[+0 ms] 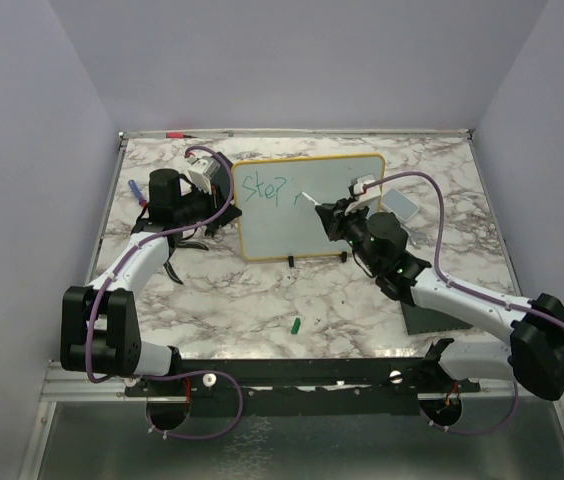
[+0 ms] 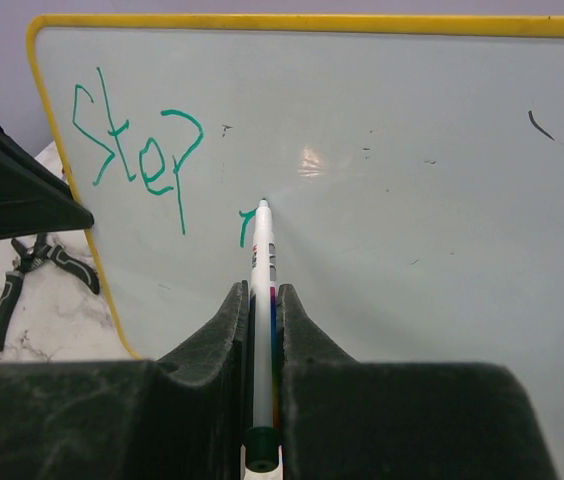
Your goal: Write a sentence on the whiteboard
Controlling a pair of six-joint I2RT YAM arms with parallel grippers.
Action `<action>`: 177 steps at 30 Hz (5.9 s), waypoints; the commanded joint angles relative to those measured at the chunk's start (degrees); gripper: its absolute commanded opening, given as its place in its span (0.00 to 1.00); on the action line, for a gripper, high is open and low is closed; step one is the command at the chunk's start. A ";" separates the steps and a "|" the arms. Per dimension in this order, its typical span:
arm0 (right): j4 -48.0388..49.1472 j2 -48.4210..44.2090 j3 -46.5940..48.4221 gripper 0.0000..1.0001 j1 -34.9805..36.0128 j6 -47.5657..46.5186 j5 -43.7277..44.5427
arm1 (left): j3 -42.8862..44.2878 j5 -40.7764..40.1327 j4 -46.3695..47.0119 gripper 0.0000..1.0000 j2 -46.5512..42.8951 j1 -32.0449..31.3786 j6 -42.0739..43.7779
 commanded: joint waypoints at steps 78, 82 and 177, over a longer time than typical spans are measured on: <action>4.26 -0.92 -1.92 0.01 -0.14 -1.31 6.16 | -0.43 -0.40 1.52 0.00 -1.92 0.26 0.38; 4.18 -1.24 -2.28 0.01 -0.15 -1.17 7.33 | -0.48 -0.43 1.56 0.00 -1.95 0.29 0.34; 3.35 -6.50 -3.66 0.01 -0.23 -5.04 5.79 | -0.66 -0.73 1.56 0.00 -2.18 0.29 0.33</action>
